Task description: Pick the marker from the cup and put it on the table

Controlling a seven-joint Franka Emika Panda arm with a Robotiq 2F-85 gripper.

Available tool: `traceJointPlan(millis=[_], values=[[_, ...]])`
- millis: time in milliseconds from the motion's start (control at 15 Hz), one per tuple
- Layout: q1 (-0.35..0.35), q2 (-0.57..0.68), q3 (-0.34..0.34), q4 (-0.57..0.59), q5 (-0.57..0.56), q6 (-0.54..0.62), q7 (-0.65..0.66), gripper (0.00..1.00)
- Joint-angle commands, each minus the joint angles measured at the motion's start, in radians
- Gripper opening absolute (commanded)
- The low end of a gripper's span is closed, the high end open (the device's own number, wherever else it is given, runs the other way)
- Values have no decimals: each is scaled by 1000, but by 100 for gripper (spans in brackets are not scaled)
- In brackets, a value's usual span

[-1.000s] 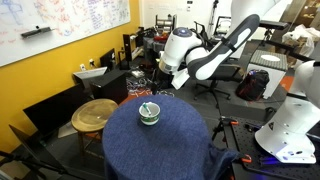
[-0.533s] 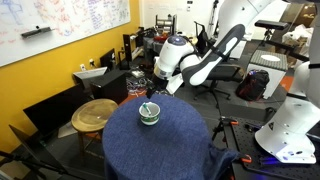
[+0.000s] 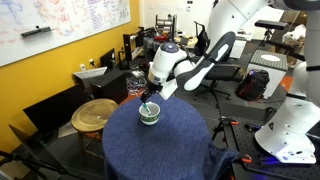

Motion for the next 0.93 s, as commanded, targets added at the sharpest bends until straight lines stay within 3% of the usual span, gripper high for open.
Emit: traceJointPlan(millis=[0, 667, 733, 867], values=[[22, 69, -14, 61, -9, 8, 28, 100], [30, 174, -9, 115, -1, 5, 25, 90], [130, 171, -103, 106, 119, 32, -57, 88], [177, 177, -145, 108, 205, 32, -99, 84]])
